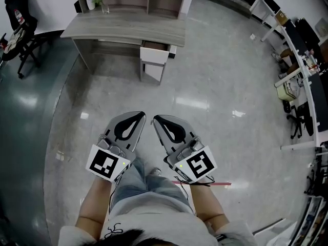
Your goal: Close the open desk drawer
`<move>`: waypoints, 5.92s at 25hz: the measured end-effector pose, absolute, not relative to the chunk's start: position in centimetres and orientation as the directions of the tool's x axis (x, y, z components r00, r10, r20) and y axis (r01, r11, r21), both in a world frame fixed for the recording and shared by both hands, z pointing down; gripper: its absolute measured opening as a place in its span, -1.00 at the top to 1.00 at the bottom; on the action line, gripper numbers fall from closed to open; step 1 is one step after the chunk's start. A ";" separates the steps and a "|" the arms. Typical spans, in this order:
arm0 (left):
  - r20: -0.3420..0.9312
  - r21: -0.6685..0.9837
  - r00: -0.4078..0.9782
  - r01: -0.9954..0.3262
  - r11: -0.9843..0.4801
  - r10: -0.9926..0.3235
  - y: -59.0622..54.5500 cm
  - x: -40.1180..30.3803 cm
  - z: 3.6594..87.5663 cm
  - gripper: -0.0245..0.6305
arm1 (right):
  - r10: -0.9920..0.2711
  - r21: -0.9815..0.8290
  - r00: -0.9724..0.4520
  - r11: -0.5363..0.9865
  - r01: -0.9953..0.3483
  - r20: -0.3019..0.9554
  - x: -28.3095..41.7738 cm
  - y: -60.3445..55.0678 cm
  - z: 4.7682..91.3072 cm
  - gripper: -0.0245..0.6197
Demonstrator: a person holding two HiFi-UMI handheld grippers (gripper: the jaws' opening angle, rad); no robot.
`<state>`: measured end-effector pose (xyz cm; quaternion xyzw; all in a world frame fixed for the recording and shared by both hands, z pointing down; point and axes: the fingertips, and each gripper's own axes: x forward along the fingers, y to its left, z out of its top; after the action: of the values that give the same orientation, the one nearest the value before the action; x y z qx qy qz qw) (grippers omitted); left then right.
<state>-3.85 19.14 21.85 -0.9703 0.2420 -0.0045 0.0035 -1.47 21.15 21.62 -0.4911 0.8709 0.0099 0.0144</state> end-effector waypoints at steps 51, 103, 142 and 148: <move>0.011 -0.022 0.968 -0.251 -0.968 -0.251 -14.6 1.1 24.8 0.91 | -0.928 0.005 -0.372 0.372 -0.928 -0.020 3.3 -13.3 24.0 0.90; 0.065 -0.006 0.980 -0.190 -0.982 -0.190 -24.2 8.9 51.8 0.91 | -0.984 -0.085 -0.162 0.156 -0.984 0.073 18.0 -30.1 58.4 0.90; 0.079 0.028 0.971 -0.228 -0.973 -0.225 -28.2 8.7 52.7 0.91 | -0.987 -0.159 -0.114 0.095 -0.983 0.116 20.7 -36.7 59.7 0.90; 0.089 0.039 0.972 -0.223 -0.974 -0.219 -26.7 8.2 48.5 0.91 | -0.977 -0.171 -0.178 0.157 -0.973 0.114 17.4 -32.8 54.6 0.90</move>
<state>8.24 -26.71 48.47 -0.9926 0.1115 -0.0423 -0.0244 17.36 -32.77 54.64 -0.6411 0.7605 -0.1026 0.0112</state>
